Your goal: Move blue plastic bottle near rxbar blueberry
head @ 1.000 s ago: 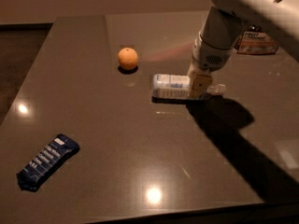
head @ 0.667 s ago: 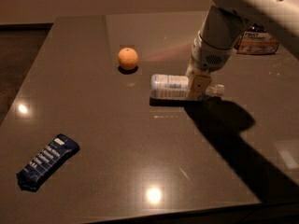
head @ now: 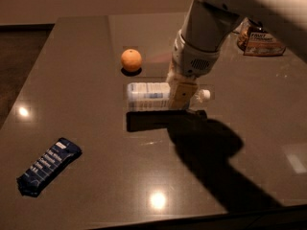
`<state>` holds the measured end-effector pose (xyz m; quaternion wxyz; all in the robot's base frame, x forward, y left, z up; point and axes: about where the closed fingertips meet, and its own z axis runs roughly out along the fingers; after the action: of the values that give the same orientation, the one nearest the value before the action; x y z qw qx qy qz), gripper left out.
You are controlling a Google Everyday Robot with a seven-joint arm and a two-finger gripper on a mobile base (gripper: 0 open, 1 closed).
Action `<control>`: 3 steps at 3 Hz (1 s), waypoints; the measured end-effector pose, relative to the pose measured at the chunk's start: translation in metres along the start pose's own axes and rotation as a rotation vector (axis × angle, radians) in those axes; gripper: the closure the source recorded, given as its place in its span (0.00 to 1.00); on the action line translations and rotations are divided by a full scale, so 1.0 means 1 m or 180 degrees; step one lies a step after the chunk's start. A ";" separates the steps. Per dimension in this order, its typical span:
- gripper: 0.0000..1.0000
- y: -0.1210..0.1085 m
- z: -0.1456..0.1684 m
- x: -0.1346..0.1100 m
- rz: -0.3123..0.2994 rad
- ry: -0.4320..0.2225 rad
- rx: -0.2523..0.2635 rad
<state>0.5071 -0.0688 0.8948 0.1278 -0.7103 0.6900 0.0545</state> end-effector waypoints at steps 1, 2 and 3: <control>1.00 0.032 0.007 -0.048 -0.0386 -0.0050 -0.0160; 1.00 0.052 0.013 -0.076 -0.0630 -0.0111 -0.0275; 0.83 0.068 0.026 -0.099 -0.0814 -0.0183 -0.0379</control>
Offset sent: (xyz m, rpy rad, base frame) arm -0.0784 0.1089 -0.0021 0.0215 0.0634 0.3229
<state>0.4379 0.0327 0.8879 0.1110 -0.7969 0.5855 0.0990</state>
